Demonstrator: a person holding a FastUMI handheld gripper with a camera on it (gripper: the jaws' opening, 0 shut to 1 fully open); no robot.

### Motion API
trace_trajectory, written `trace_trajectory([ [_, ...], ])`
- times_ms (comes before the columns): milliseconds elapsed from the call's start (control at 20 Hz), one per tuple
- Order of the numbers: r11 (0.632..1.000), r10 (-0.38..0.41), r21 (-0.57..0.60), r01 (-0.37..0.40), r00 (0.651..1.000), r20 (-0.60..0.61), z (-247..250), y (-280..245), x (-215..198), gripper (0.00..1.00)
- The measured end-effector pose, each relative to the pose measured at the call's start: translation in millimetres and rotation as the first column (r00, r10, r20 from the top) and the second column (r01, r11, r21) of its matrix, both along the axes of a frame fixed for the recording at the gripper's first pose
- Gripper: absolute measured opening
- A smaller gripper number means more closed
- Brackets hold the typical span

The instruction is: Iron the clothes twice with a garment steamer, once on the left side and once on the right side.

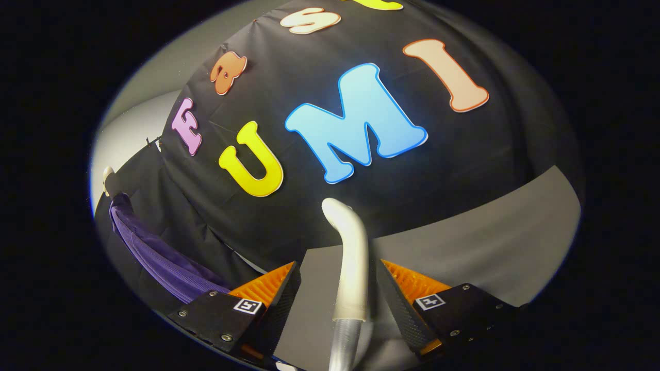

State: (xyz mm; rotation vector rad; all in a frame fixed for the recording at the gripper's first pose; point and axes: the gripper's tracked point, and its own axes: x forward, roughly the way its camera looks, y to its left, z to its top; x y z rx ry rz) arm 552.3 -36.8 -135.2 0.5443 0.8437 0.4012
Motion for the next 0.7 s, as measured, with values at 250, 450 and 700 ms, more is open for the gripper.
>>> trace_trajectory([
  [250,0.998,-0.008,0.059,0.016,0.992,-0.125,-31,5,1,0.85],
  [450,0.993,-0.033,0.108,0.055,0.980,-0.194,-46,5,-3,0.74],
  [700,0.968,-0.049,0.223,0.111,0.963,-0.266,-48,12,-4,0.40],
])
